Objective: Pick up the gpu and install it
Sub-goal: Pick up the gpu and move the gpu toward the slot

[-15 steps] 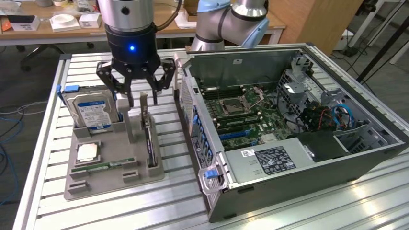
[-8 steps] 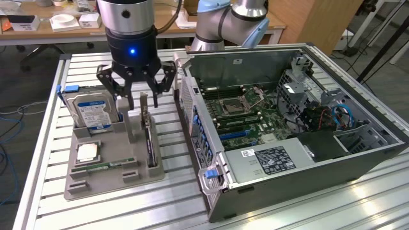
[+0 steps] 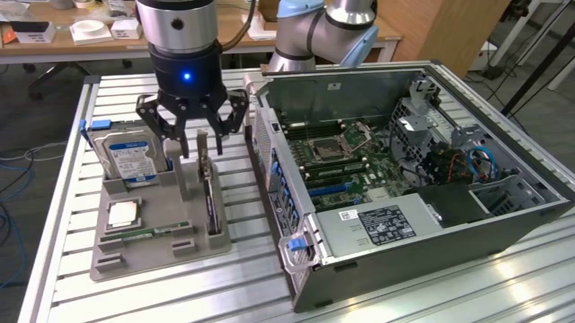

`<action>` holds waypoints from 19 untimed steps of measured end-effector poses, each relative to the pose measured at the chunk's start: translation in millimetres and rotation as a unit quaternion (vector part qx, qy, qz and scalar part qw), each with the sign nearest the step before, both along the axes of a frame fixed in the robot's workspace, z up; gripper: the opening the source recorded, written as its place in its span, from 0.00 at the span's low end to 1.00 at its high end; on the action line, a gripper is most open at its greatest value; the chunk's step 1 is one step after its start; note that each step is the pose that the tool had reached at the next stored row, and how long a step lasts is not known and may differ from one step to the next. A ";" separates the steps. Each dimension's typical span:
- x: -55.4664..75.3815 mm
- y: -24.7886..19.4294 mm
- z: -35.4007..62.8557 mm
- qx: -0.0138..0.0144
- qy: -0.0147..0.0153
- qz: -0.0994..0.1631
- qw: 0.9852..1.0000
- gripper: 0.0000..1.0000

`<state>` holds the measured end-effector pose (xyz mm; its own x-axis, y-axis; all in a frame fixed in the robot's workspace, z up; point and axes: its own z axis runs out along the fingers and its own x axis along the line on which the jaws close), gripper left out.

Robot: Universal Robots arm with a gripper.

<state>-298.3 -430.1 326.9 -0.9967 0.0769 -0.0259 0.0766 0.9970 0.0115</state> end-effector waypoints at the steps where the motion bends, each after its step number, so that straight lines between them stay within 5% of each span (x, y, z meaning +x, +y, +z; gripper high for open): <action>1: 0.0 -0.5 -0.4 0.000 0.000 0.000 1.000 0.55; 19: 0.0 -7.5 -6.4 -0.009 0.000 0.000 1.000 0.55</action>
<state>-298.2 -437.5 320.5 -0.9966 0.0772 -0.0275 0.0774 0.9970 -0.0074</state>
